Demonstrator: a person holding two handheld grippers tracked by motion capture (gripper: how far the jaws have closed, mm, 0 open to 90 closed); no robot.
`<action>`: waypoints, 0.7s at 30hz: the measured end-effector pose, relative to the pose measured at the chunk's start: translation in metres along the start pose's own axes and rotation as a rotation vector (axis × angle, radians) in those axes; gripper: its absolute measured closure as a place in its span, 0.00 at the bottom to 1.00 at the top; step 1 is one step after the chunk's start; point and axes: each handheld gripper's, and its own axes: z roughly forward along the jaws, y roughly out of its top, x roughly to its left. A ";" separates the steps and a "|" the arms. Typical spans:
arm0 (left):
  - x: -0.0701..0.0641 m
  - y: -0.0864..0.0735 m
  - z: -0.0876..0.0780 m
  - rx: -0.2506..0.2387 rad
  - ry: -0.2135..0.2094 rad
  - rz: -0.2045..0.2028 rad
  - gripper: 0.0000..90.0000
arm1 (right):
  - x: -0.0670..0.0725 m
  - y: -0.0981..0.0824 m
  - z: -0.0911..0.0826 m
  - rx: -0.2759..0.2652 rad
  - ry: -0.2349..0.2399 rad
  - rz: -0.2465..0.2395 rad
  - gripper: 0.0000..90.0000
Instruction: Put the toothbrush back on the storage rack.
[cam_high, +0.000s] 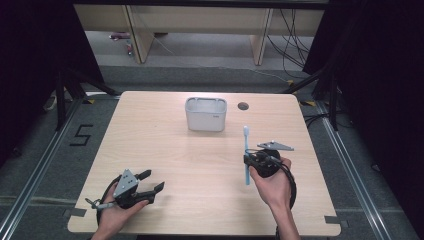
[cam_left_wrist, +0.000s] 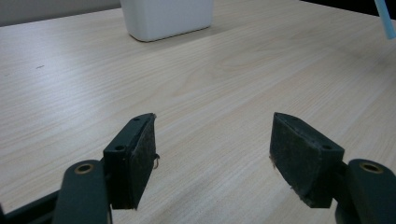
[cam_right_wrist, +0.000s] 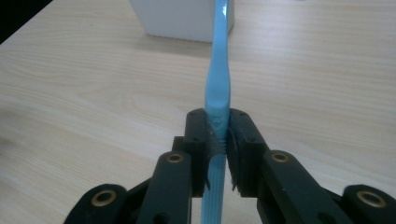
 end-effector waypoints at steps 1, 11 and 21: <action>0.000 0.000 0.000 0.000 0.001 -0.002 0.34 | -0.001 0.001 0.000 -0.010 0.004 -0.020 0.88; 0.001 -0.001 0.000 -0.020 -0.004 -0.007 0.35 | -0.002 0.002 0.001 -0.115 0.014 -0.036 0.88; 0.001 -0.001 -0.002 -0.017 0.005 -0.011 0.35 | -0.001 0.008 0.002 -0.253 -0.007 -0.065 0.88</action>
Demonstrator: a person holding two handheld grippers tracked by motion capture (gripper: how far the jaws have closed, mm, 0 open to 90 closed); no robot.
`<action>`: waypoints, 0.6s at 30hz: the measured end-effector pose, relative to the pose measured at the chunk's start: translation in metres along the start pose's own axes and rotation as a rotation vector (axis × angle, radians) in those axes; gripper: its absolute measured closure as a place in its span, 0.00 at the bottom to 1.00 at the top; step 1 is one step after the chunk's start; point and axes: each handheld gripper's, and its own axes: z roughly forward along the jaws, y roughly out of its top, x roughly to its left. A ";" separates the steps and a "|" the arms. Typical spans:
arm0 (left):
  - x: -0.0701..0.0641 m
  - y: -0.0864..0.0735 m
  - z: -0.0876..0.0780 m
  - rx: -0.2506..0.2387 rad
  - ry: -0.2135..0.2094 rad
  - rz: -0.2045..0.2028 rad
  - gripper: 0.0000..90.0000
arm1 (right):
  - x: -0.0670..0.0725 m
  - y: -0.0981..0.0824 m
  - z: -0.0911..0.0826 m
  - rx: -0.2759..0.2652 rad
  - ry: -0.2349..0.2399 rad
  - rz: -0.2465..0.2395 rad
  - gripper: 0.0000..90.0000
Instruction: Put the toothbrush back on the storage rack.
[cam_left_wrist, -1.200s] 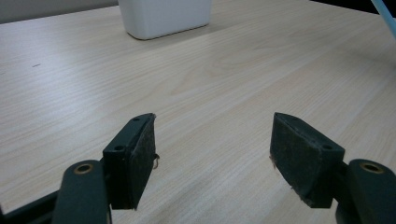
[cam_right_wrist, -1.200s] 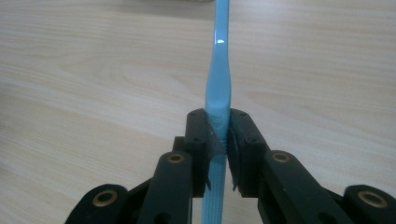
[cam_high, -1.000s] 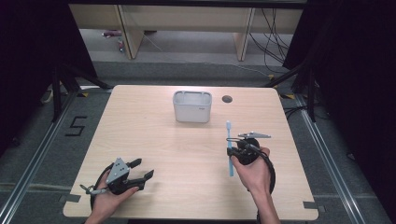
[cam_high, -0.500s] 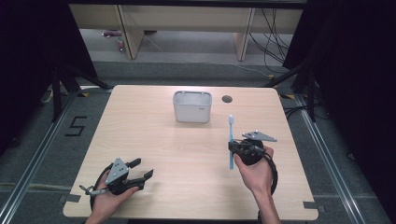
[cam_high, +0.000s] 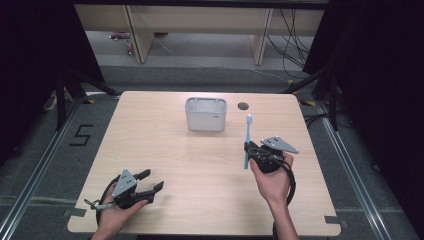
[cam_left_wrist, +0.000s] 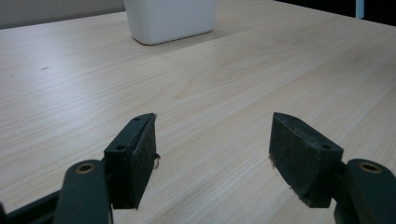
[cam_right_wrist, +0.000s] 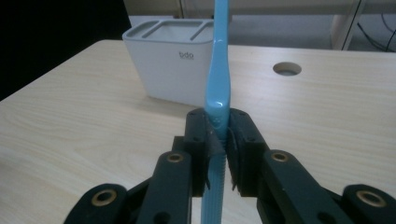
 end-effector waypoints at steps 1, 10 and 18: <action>0.000 0.000 0.000 0.000 0.000 0.000 0.35 | 0.000 0.000 0.000 0.000 0.000 0.000 0.88; 0.001 0.000 0.001 -0.011 -0.003 -0.003 0.35 | 0.001 0.007 0.001 -0.059 -0.009 -0.022 0.88; 0.000 0.000 0.000 -0.004 0.005 0.002 0.35 | 0.001 0.010 0.000 -0.100 -0.013 -0.010 0.88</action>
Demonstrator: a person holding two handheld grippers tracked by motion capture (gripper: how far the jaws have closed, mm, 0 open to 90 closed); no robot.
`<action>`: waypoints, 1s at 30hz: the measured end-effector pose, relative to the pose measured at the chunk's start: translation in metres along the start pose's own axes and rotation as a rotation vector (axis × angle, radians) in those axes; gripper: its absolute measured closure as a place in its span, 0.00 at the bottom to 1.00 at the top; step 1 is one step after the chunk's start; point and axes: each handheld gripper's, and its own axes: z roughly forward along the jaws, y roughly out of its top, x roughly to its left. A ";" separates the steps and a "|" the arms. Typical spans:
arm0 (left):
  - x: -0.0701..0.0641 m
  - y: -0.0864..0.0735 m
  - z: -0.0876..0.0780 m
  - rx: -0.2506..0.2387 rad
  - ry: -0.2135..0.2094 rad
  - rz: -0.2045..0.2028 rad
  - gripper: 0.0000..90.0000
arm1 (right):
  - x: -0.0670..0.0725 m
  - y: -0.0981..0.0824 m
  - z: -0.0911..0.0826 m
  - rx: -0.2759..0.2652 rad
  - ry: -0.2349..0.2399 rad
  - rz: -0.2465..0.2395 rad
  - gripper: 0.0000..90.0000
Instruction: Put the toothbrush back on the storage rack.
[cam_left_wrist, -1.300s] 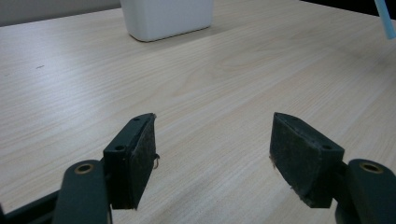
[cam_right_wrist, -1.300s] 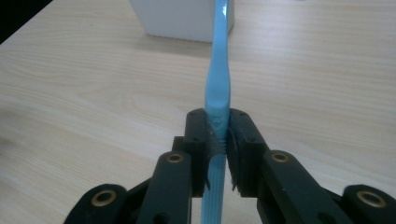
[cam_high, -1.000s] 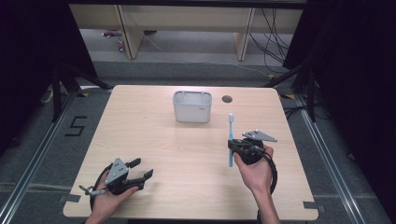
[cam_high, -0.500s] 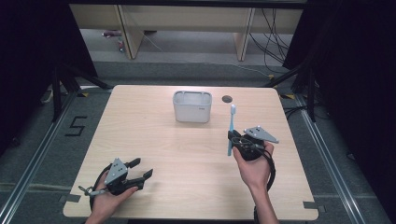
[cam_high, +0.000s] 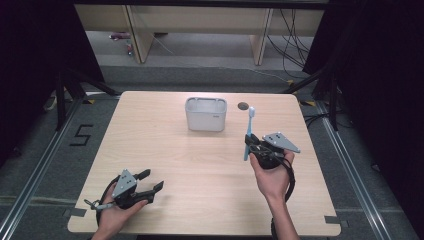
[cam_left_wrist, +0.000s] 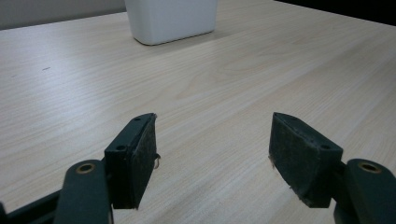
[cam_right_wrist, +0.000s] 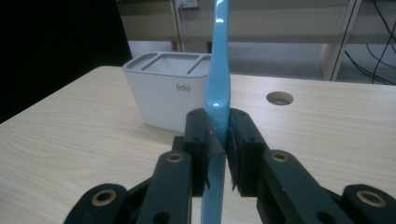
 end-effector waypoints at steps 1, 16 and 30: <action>0.000 0.000 0.000 0.000 0.000 0.000 0.35 | 0.000 0.000 0.000 0.000 0.000 0.000 0.88; 0.001 0.000 -0.001 -0.005 0.001 -0.001 0.35 | 0.005 0.009 0.003 -0.061 -0.001 -0.023 0.88; 0.001 0.000 0.000 -0.014 -0.002 -0.005 0.36 | 0.005 0.015 0.010 -0.103 -0.014 -0.050 0.88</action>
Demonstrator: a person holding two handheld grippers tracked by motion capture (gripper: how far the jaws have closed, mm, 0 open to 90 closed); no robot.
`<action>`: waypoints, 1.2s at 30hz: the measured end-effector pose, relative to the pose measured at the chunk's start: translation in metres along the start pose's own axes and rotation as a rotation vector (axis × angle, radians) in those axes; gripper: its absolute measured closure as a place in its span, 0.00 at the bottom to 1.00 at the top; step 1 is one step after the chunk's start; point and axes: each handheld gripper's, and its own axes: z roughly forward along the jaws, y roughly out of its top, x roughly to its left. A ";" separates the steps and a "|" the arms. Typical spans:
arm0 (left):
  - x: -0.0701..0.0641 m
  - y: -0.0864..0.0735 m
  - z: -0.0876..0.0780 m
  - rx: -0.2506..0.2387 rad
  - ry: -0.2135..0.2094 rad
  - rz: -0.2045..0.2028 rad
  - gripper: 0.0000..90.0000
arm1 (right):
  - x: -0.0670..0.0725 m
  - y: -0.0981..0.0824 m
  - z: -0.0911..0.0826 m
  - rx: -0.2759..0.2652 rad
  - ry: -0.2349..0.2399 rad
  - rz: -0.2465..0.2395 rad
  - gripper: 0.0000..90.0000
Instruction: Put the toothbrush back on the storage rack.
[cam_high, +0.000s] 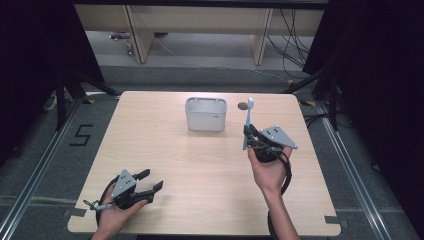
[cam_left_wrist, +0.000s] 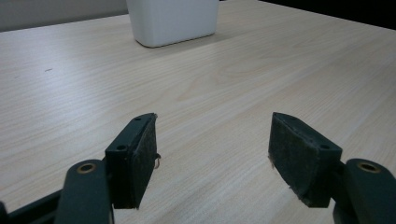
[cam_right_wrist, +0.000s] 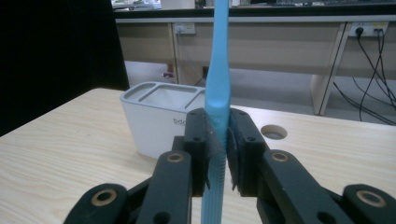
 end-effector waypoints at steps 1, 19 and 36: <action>0.000 0.000 0.000 0.000 0.001 0.000 0.36 | 0.000 0.000 0.001 -0.004 0.002 -0.003 0.88; 0.000 0.000 0.000 -0.001 0.003 -0.001 0.36 | 0.002 0.005 0.009 -0.039 -0.017 -0.032 0.88; 0.000 0.000 -0.001 0.005 0.008 -0.001 0.36 | 0.008 0.011 0.016 -0.045 -0.006 -0.036 0.88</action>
